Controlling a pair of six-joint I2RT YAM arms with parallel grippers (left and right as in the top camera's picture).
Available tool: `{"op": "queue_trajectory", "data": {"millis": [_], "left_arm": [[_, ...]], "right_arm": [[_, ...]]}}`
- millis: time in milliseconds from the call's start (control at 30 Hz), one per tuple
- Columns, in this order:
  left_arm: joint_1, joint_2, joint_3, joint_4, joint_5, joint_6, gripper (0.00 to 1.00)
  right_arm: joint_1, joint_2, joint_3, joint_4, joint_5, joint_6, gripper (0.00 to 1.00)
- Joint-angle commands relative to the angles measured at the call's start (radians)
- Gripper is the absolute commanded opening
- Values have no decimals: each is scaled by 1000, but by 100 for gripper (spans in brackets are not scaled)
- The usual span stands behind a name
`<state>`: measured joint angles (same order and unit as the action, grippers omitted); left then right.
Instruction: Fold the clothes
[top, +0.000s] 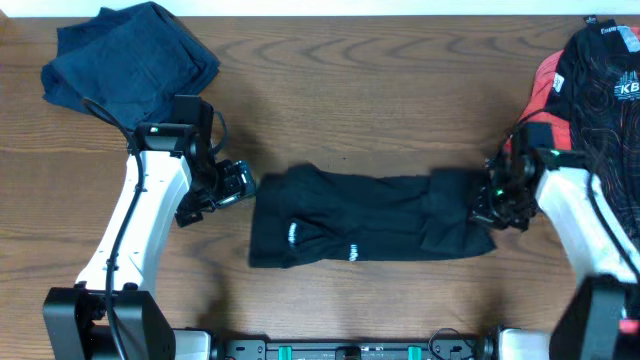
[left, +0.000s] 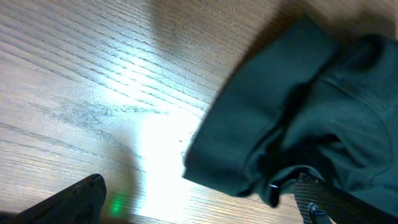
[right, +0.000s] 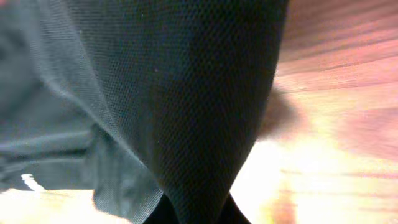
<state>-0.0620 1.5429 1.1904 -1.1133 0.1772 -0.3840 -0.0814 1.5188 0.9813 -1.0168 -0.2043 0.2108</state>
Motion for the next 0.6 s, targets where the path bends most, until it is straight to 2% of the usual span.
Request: {"op": "queue_trajectory", "data": {"millis": [0,200,567], "left_arm": [[-1,5,4,0,-1,17,98],[-1,5,4,0,-1,17,98],[-1,5,4,-4,-1,17,98]], "right_arm": [[35,-70,21,-11,47,39,1],[173,-73,21,-2,89,101,1],[447,-47,21,116,100,232,2]]}}
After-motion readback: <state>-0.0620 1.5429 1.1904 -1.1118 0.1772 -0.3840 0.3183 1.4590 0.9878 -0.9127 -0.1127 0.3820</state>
